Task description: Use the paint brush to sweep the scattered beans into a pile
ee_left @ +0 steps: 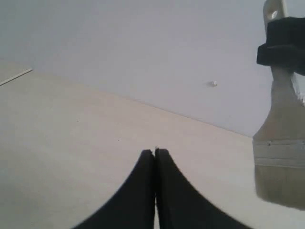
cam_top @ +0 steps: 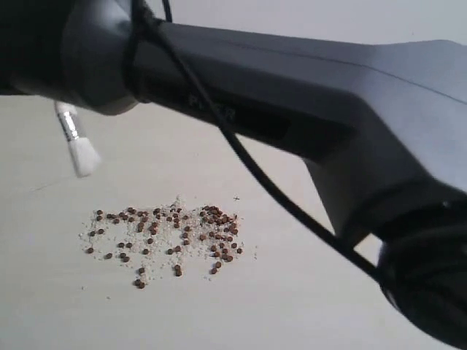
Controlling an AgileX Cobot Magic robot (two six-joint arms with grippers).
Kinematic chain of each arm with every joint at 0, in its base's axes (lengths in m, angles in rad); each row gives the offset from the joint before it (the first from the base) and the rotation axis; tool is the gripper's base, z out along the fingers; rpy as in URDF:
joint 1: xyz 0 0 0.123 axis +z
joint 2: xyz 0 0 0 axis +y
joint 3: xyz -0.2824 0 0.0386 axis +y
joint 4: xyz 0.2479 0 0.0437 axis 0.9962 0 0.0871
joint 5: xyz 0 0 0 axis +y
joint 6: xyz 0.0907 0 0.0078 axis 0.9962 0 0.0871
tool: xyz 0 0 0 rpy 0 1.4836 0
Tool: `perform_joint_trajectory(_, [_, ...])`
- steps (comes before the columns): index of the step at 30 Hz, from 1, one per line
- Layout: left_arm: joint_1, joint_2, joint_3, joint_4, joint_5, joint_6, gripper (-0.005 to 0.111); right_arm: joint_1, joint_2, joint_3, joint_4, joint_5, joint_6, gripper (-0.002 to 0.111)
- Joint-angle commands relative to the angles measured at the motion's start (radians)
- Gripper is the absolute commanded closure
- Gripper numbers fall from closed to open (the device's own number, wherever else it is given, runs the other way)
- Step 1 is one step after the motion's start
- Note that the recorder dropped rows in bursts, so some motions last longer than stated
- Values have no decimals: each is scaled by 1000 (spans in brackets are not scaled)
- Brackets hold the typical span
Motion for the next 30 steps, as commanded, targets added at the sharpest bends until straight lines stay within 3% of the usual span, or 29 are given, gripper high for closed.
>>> perform_joint_trajectory(1, [-6,-7,-1,7,-2,1,107,53,-43,3,-51,34,164,108])
perform_joint_trajectory(11, [-6,-7,-1,7,-2,1,107,135,-47,47,-228,215,498,108])
perform_joint_trajectory(22, [-6,-7,-1,7,-2,1,107,168,-201,593,-618,221,1012,108])
perform_joint_trajectory(30, [-6,-7,-1,7,-2,1,107,168,-215,679,-672,328,1012,108])
